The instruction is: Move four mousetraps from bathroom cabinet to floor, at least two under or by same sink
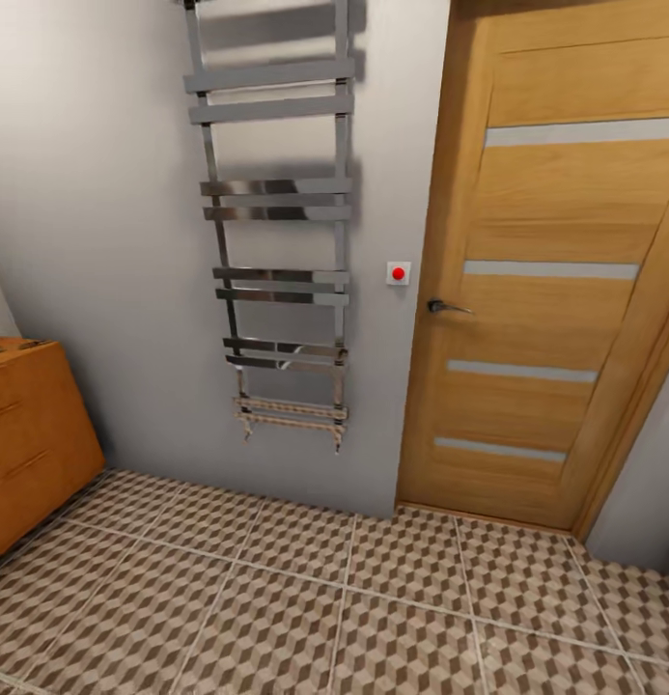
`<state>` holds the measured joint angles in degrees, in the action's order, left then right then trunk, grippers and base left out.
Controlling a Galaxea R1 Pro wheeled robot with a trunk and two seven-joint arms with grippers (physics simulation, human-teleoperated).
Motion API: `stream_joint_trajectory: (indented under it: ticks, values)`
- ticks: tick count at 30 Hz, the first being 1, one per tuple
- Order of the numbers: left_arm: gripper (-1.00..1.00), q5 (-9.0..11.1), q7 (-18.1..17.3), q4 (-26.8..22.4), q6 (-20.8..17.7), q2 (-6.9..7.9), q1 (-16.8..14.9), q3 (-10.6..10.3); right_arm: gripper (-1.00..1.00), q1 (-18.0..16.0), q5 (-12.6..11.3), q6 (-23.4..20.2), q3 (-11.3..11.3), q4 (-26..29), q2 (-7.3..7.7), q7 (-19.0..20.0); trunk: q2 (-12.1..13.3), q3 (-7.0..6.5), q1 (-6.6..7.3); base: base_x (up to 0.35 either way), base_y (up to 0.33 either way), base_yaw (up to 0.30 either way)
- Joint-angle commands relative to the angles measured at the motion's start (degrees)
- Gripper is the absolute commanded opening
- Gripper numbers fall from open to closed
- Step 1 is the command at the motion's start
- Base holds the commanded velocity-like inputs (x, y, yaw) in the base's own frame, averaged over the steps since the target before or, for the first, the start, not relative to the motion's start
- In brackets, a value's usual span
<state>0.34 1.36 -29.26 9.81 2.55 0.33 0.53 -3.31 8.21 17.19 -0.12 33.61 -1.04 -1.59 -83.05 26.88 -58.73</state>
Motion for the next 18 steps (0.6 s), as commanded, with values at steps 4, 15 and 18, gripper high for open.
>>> stream_joint_trajectory:
  ticks: [4,15,18]
  values:
    - [1.00,0.02,0.13,-0.09,0.06,0.00,0.05,-0.01,1.00,-0.03,0.47,0.13,-0.05,-0.03,-0.01,-0.17,-0.03,0.05,0.00,0.000,0.000,0.269]
    - [1.00,0.02,0.13,-0.08,0.07,0.00,0.04,-0.01,1.00,-0.03,0.49,0.13,-0.01,-0.03,-0.01,-0.17,-0.03,0.05,0.00,0.000,0.000,0.269]
    - [1.00,0.02,0.13,-0.03,0.05,0.00,0.06,-0.01,1.00,-0.03,0.48,0.13,-0.03,-0.03,-0.01,-0.17,-0.03,0.05,0.00,0.000,0.000,0.269]
